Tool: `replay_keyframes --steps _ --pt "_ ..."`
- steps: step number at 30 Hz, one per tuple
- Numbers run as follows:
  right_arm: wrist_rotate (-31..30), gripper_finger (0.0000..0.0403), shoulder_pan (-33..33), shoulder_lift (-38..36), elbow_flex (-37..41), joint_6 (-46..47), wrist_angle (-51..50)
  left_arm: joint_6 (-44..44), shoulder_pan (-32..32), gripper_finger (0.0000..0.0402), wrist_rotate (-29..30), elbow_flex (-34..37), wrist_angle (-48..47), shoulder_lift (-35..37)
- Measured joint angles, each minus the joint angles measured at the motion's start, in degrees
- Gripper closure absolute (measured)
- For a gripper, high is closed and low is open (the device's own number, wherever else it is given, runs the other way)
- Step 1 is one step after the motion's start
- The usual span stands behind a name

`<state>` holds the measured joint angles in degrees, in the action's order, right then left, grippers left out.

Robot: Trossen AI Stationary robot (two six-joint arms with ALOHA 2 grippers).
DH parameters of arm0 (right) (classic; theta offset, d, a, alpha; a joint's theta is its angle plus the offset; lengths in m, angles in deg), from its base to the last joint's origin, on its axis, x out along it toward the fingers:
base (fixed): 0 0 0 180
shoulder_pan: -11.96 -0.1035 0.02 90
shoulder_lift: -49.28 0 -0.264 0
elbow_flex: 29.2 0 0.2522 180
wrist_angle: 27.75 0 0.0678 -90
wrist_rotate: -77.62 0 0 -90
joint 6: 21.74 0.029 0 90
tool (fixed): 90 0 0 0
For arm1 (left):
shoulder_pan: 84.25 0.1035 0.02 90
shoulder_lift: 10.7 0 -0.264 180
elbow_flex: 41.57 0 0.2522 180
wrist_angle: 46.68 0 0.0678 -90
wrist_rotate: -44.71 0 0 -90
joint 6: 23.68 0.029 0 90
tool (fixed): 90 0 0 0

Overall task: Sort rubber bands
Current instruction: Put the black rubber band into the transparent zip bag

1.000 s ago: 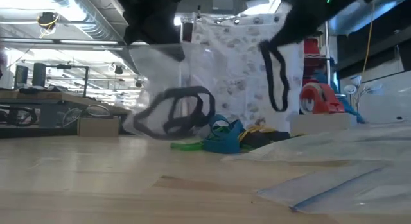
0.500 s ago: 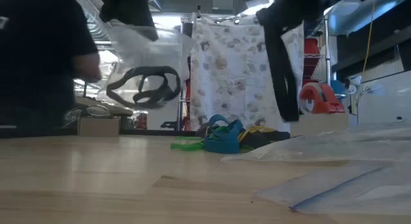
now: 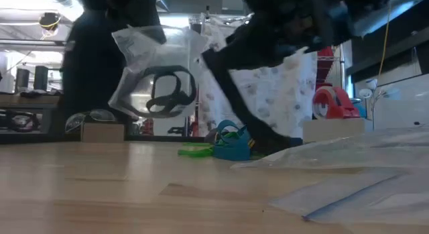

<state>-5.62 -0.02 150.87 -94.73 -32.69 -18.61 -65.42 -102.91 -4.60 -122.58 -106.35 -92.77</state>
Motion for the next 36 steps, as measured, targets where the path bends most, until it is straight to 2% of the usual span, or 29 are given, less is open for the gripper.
replay_keyframes --steps 3,6,13,16,28,36 --pt "-2.68 0.0388 0.0 3.96 -3.74 0.06 -0.73 0.0 0.0 0.0401 0.04 0.0 -0.08 0.0" --pt "-2.77 0.035 0.0 6.78 -7.79 0.0 -3.94 -0.01 0.0 0.0401 0.04 0.0 -0.04 -0.02" --pt "-4.69 0.0251 0.5 6.8 -16.86 0.35 -27.86 -0.15 0.0 0.0402 0.04 0.0 -0.22 -0.02" --pt "-4.5 0.0229 0.42 6.78 -17.18 2.93 -30.09 -0.14 0.0 0.0402 0.07 0.0 -0.02 -0.02" --pt "-2.7 0.0219 0.79 14.5 -16.8 20.71 -22.46 -0.24 0.0 0.0401 0.04 0.0 0.83 -0.02" --pt "-2.5 0.0219 0.74 16.38 -16.8 21.52 -21.06 0.03 -0.07 0.0401 0.04 0.0 1.84 -0.02"
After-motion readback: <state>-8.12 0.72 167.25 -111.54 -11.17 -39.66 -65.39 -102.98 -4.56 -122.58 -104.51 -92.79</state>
